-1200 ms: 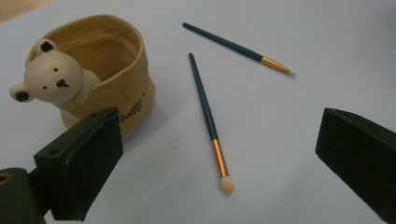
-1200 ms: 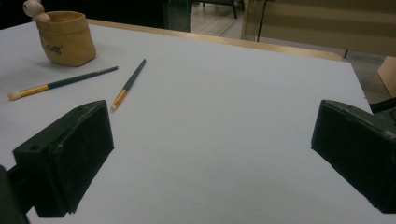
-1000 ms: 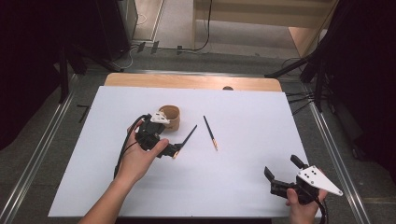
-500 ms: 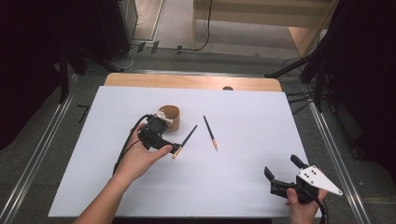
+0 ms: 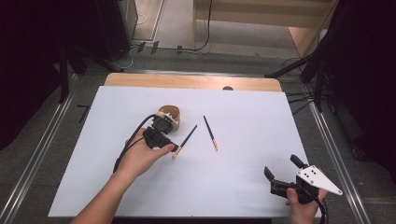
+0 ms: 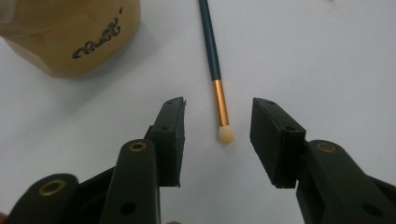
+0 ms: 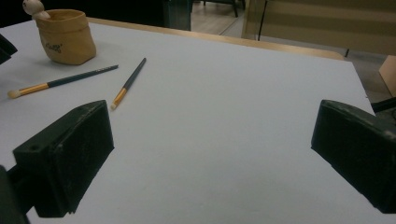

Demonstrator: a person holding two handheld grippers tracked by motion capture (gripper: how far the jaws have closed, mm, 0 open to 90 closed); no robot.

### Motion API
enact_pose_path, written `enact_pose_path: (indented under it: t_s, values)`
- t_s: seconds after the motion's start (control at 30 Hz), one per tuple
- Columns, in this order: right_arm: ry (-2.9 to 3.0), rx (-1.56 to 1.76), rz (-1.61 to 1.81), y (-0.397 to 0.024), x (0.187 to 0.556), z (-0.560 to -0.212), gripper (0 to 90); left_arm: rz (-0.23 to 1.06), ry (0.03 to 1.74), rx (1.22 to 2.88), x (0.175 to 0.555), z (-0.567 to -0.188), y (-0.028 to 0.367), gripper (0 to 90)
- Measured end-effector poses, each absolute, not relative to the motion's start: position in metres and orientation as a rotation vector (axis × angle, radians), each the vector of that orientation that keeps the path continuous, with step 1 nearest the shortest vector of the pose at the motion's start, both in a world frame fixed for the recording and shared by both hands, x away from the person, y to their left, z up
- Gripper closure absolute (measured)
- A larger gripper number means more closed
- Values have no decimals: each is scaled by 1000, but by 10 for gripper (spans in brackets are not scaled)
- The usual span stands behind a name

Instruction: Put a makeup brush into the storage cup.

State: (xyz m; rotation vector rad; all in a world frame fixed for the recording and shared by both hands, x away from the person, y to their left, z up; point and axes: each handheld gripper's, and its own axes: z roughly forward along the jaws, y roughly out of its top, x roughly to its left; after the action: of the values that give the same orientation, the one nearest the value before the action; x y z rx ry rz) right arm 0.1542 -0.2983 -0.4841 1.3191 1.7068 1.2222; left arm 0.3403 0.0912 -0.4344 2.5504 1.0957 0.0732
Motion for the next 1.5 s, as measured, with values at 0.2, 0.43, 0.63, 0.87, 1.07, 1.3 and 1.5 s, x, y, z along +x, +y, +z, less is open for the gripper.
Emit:
enact_pose_path:
  t_s: [0.2,0.43,0.63,0.87,1.07,1.3,1.5]
  values:
    - [1713,1316,1222,-298,155,-485,0,74,1101,2578,344,-445,78,604]
    - [1713,1316,1222,-298,154,-484,0,91,1086,2604,346,-454,66,620]
    - [1719,1314,1222,-298,155,-485,0,112,1085,2635,349,-460,61,641]
    - [1720,1314,1221,-299,155,-485,0,120,1083,2653,351,-465,56,671]
    - [1720,1316,1221,-298,155,-485,0,141,1096,2655,353,-468,55,701]
    - [1720,1316,1221,-298,155,-485,0,126,1115,2661,354,-471,53,732]
    - [1719,1316,1219,-298,155,-485,0,136,1123,2649,355,-472,51,727]
